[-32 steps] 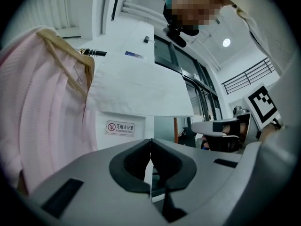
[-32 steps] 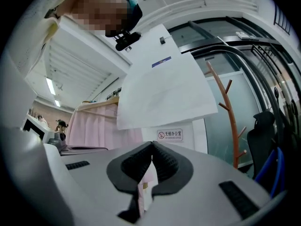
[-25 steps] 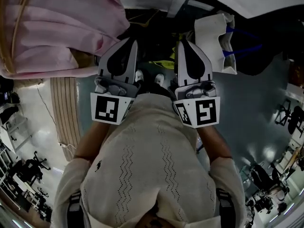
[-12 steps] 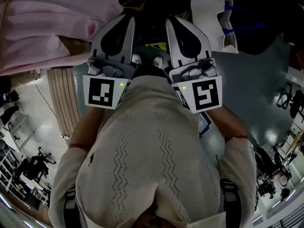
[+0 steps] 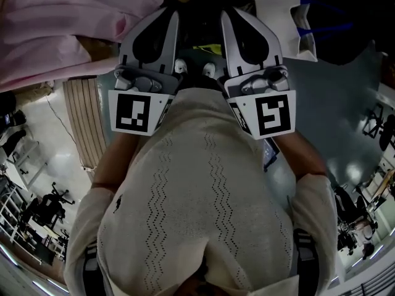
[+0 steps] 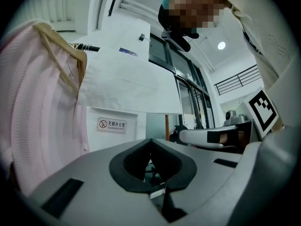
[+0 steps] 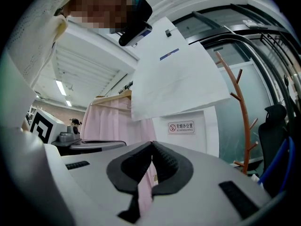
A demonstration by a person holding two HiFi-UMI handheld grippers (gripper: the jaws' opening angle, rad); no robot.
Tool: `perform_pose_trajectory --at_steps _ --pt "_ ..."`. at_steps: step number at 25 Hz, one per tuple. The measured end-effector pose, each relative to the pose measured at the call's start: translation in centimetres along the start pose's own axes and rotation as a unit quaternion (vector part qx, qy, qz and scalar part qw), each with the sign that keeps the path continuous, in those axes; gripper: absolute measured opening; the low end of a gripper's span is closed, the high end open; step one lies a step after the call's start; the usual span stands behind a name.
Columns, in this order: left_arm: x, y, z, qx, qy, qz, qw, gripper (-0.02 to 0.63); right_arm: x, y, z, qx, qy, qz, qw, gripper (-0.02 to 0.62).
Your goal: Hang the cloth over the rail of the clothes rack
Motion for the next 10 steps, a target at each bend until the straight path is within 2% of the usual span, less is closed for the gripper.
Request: perform_pose_trajectory --at_steps 10 --pt "-0.18 -0.10 0.40 -0.006 0.000 -0.005 1.0000 0.011 0.14 -0.40 0.47 -0.008 -0.010 0.004 1.000 0.018"
Point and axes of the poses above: the fingertips, and each gripper's own axes: y backward along the fingers, x to its right, z out of its underside, the point moved 10 cm from there along y, backward along the fingers, and after that the axes turned 3 degrees about -z, right-handed, at the moved point
